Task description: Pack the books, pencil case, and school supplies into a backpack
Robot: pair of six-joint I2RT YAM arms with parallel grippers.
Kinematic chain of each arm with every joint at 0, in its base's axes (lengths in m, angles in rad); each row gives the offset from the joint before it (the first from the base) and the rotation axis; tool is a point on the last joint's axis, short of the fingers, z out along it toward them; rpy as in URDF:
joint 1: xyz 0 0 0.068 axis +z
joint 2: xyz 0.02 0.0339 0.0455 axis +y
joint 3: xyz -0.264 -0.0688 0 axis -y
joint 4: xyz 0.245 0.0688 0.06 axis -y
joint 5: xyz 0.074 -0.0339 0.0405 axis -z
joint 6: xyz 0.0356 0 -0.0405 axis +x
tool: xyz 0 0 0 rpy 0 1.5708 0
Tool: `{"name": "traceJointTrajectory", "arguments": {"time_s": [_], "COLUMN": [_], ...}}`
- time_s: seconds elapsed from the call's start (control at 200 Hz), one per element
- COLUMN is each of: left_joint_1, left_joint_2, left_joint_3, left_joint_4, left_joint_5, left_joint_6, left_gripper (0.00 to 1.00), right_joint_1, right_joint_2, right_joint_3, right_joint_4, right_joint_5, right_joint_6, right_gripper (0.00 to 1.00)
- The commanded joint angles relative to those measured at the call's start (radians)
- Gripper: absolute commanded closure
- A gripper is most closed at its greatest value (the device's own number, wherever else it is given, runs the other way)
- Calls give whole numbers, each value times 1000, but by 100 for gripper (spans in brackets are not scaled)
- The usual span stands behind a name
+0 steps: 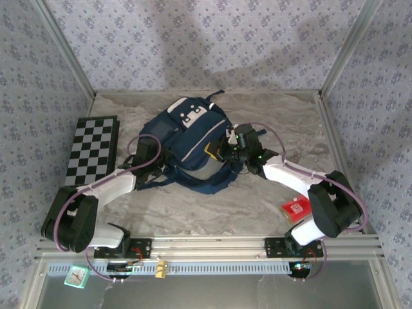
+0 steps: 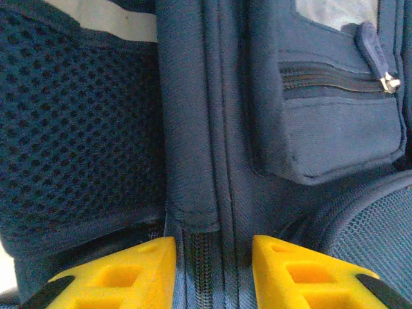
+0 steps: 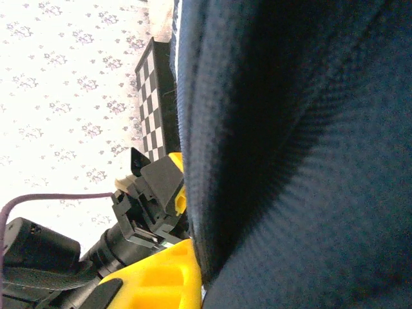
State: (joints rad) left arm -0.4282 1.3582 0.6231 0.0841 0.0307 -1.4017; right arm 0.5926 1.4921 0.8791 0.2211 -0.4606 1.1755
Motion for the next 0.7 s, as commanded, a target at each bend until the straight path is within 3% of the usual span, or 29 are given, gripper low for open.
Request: {"name": "traceJointTrajectory", "arguments": {"time_s": [0.0, 0.165, 0.5, 0.695], "left_joint_1": [-36, -58, -57, -81], "left_joint_2": [33, 95, 88, -25], "left_joint_3": [5, 20, 32, 34], "left_joint_4": [145, 207, 183, 98], "left_joint_5": [-18, -12, -17, -17], "left_joint_6": [-76, -114, -116, -145], "left_gripper": [63, 68, 100, 100], "right_joint_1": [-4, -13, -78, -185], "right_joint_2": [-8, -6, -10, -11], "right_joint_3": [-5, -20, -34, 57], "right_joint_4": [78, 92, 15, -207], "right_joint_5": [3, 7, -16, -29], "right_joint_6": [20, 24, -61, -234], "right_gripper": [100, 100, 100, 94]}}
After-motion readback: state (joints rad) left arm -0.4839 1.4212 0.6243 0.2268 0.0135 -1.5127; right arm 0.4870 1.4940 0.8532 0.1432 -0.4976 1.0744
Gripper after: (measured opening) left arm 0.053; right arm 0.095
